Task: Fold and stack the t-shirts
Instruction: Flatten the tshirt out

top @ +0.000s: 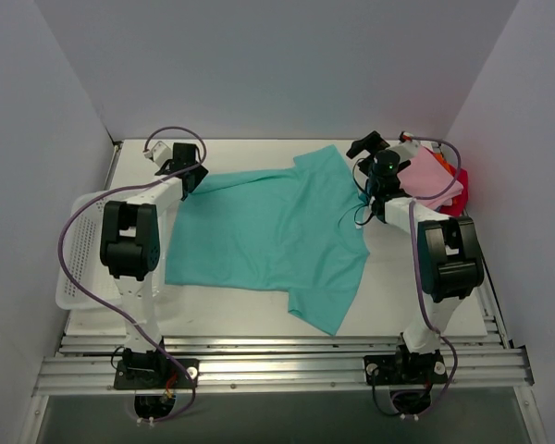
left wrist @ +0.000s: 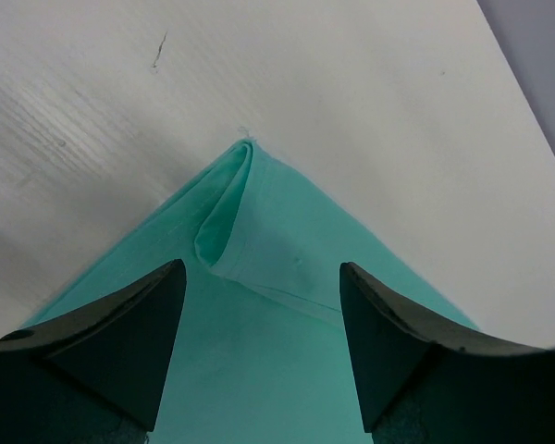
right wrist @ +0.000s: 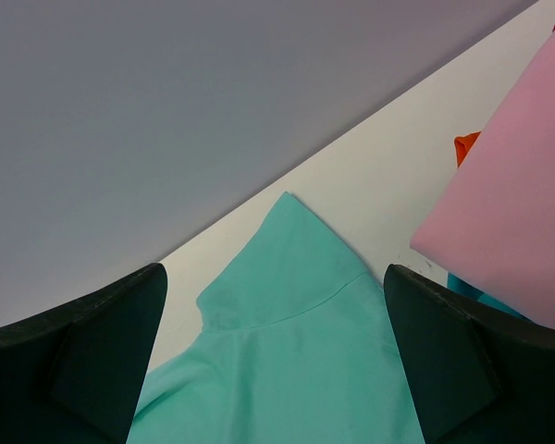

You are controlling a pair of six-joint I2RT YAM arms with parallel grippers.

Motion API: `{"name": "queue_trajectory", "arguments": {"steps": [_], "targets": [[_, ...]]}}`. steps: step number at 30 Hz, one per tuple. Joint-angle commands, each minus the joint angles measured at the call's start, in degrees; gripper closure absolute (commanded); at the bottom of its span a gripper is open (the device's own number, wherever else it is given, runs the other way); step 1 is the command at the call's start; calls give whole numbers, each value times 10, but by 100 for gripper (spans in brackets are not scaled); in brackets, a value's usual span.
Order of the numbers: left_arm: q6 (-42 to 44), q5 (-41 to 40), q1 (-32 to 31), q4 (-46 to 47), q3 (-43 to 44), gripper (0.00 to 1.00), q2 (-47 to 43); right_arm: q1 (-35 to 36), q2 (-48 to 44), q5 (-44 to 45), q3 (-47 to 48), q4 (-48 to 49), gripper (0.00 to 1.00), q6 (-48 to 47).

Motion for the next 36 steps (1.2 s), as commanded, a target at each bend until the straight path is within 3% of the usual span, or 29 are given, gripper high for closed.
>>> {"name": "queue_trajectory", "arguments": {"steps": [1, 12, 19, 22, 28, 36], "targets": [[-4, 14, 1, 21, 16, 24, 16, -5, 4, -4, 6, 22, 0, 7], [-6, 19, 0, 27, 20, 27, 29, -8, 15, -7, 10, 21, 0, 8], [-10, 25, 0, 25, 31, 35, 48, -11, 18, -9, 12, 18, 0, 10], [-10, 25, 0, 25, 33, 46, 51, -11, 21, -9, 14, 18, 0, 11], [-13, 21, 0, 22, 40, 84, 55, -12, 28, -13, 17, 17, 0, 12], [-13, 16, 2, 14, 58, 98, 56, -12, 31, -14, 20, 16, 0, 12]]}}
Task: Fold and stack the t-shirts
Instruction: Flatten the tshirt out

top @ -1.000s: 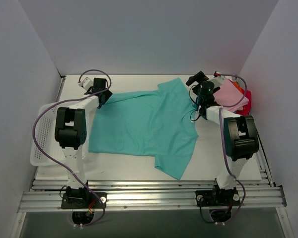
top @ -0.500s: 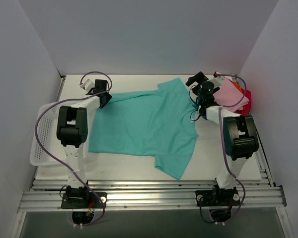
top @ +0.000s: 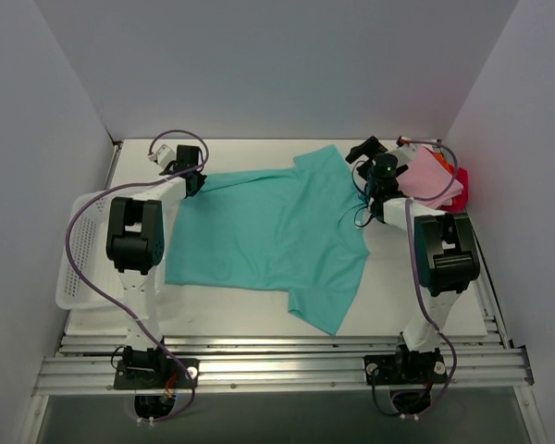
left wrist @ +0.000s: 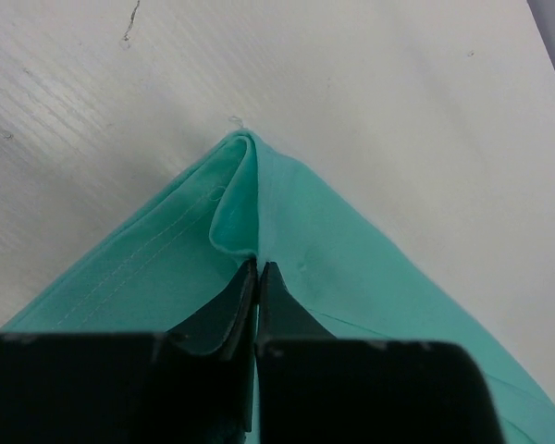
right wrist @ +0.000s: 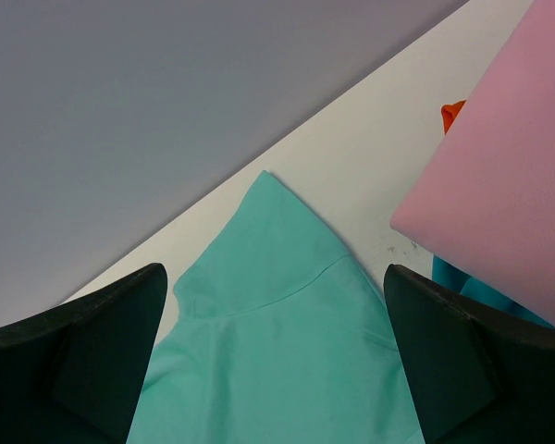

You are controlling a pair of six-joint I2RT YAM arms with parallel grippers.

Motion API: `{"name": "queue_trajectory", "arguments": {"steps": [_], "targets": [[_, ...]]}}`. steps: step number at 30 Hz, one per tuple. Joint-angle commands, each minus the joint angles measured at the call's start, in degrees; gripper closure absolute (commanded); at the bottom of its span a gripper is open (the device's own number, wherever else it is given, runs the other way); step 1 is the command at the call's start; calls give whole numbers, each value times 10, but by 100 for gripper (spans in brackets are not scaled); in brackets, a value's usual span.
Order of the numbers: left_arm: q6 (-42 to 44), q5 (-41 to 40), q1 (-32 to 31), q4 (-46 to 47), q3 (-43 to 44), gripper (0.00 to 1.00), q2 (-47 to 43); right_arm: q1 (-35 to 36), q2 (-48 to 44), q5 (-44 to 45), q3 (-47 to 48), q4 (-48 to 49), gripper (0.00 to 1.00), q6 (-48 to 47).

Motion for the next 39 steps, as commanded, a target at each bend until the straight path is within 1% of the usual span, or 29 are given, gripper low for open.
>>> {"name": "queue_trajectory", "arguments": {"steps": [1, 5, 7, 13, 15, 16, 17, 18, 19, 21, 22, 23, 25, 28, 29, 30, 31, 32, 33, 34, 35, 36, 37, 38, 39], "targets": [[1, -7, 2, 12, 35, 98, 1, -5, 2, -1, 20, 17, 0, 3], [3, -2, 12, 10, 70, 98, 15, -5, 3, -2, 21, 17, 0, 4], [8, -2, 17, 8, 107, 98, 34, -6, 2, -3, 21, 17, 0, 4], [17, 10, 28, 11, 226, 98, 117, -8, 7, -3, 22, 18, 0, 3], [18, 10, 30, 12, 253, 98, 151, -9, 9, -4, 23, 18, 0, 2], [18, 11, 30, 14, 279, 96, 162, -9, 10, -4, 25, 18, 0, 2], [17, 13, 32, 19, 293, 87, 185, -9, 10, -4, 24, 18, 0, 2], [18, 14, 34, 21, 306, 77, 198, -9, 12, -5, 25, 18, 0, 2], [19, 18, 36, 21, 323, 58, 210, -9, 13, -5, 26, 18, 0, 1], [21, 42, 44, 8, 384, 23, 250, -9, 16, -8, 28, 18, 0, 2], [20, 49, 46, 0, 407, 9, 261, -9, 17, -10, 28, 18, 0, 2], [20, 57, 48, -4, 439, 3, 270, -9, 17, -13, 28, 18, 0, 2], [25, 71, 55, -4, 451, 4, 272, -9, 17, -14, 28, 19, 0, 3], [37, 74, 61, 25, 410, 5, 216, -5, 17, -17, 28, 19, 0, 5], [43, 73, 62, 60, 385, 5, 165, -4, 15, -17, 28, 18, 0, 4], [57, 70, 61, 80, 329, 5, 135, 1, 13, -12, 27, 17, 0, 4], [66, 68, 60, 99, 301, 5, 107, 4, 4, -7, 27, 10, 0, 3], [74, 69, 60, 140, 273, 5, 48, 9, -3, 0, 27, 3, 0, 2], [99, 71, 57, 154, 226, 5, 18, 14, -11, 24, 30, -4, 0, 0], [112, 71, 51, 161, 207, 5, -8, 30, -32, 45, 32, -26, 0, -9], [141, 68, 46, 151, 192, 5, -59, 40, -44, 71, 35, -41, 0, -16], [154, 67, 40, 139, 178, 5, -83, 52, -56, 94, 37, -54, 0, -27], [168, 65, 27, 125, 155, 5, -103, 79, -82, 146, 48, -83, 0, -55], [179, 59, 19, 81, 139, 5, -145, 95, -95, 180, 51, -98, 0, -73], [197, 57, 11, 69, 120, 5, -165, 113, -106, 208, 54, -108, 0, -93]]}}
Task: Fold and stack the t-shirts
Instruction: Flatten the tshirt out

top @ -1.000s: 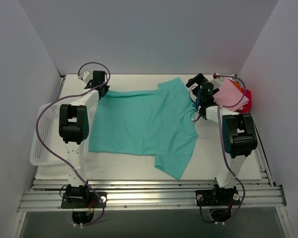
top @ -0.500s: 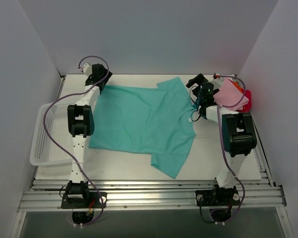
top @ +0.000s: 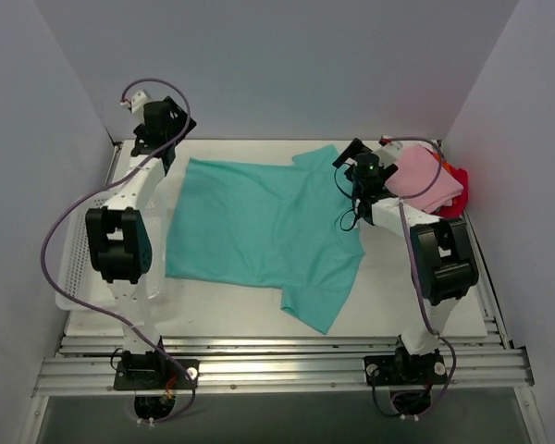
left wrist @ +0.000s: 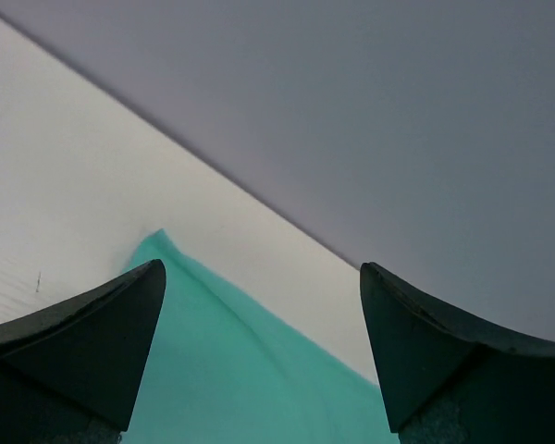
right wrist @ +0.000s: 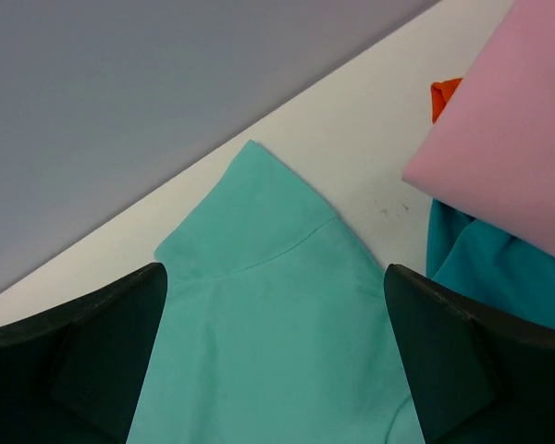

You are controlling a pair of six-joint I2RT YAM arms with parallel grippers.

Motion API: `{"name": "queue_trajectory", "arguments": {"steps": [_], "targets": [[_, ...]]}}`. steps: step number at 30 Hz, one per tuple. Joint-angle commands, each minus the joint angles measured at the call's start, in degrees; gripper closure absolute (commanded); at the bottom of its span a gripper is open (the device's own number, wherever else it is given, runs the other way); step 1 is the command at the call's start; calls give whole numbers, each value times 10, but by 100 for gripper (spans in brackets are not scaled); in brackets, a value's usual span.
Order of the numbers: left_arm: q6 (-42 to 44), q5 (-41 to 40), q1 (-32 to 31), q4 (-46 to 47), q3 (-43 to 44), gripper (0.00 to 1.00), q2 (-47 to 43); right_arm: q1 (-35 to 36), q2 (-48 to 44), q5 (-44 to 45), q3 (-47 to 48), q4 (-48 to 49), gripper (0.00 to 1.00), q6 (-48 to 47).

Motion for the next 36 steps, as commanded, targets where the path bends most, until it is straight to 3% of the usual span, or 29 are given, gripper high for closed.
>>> {"name": "queue_trajectory", "arguments": {"steps": [1, 4, 9, 11, 16, 22, 24, 29, 36], "targets": [[79, -6, -42, -1, -65, 5, -143, 71, -103, 166, 44, -46, 0, -80], [95, -28, -84, -21, -174, 5, -216, 113, -133, 204, 48, -121, 0, -90], [65, -85, -162, -30, -332, 5, -304, 169, -186, 182, 10, -250, 0, -4], [54, -98, -185, -21, -392, 5, -316, 212, -209, 236, -5, -319, 0, 18], [39, -135, -250, -44, -467, 3, -323, 376, -317, 292, -82, -536, 0, 175], [20, -150, -279, -57, -501, 3, -346, 507, -540, 163, -286, -532, 0, 273], [8, -165, -285, -65, -504, 3, -360, 535, -595, 171, -299, -612, 0, 352], [-6, -176, -299, -62, -539, 3, -390, 578, -644, 155, -328, -698, 0, 421], [-16, -199, -302, -86, -552, 3, -418, 578, -619, 88, -435, -604, 0, 504]]}}
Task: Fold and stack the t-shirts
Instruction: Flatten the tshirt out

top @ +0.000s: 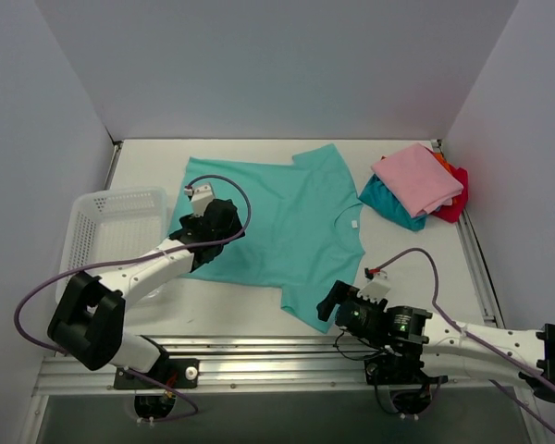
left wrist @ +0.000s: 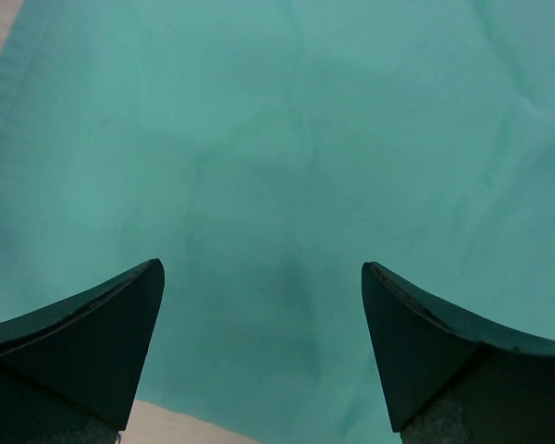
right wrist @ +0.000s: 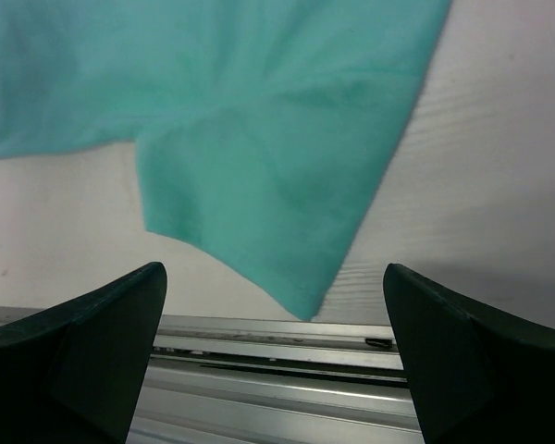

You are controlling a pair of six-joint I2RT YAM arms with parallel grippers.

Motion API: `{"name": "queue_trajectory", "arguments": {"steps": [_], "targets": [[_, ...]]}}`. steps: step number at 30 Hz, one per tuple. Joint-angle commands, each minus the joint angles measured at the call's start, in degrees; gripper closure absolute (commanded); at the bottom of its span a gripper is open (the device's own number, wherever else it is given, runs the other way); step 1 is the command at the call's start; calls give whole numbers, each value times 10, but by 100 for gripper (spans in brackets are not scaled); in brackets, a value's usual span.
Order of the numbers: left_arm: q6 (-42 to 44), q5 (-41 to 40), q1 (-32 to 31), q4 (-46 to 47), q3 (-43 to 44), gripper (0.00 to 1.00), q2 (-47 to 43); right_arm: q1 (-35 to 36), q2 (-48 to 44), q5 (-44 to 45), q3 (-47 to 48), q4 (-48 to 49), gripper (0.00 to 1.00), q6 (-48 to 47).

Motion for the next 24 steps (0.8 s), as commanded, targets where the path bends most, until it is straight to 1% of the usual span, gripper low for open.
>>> {"name": "queue_trajectory", "arguments": {"steps": [1, 5, 8, 14, 18, 21, 22, 24], "targets": [[-11, -28, -2, -17, -1, 3, -31, 4, 36, -22, -32, 18, 0, 80], [-13, -30, -3, -10, -19, 3, -45, 4, 89, -30, -40, 47, 0, 93], [-16, -28, -2, -6, -29, 4, -50, 4, 128, -36, -35, 92, 0, 87], [-13, -36, 4, -6, -39, 5, -54, 4, 200, -45, -18, 130, 0, 78], [-14, -24, 14, 7, -52, 5, -57, 7, 250, -62, -12, 148, 0, 79], [-13, -11, 25, 19, -69, 6, -63, 14, 263, -64, -6, 146, 11, 85], [-13, -7, 27, 21, -71, 5, -64, 15, 263, -64, -6, 145, 25, 86], [-12, -3, 36, 20, -78, 5, -65, 18, 256, -64, -12, 152, 45, 89]]}}
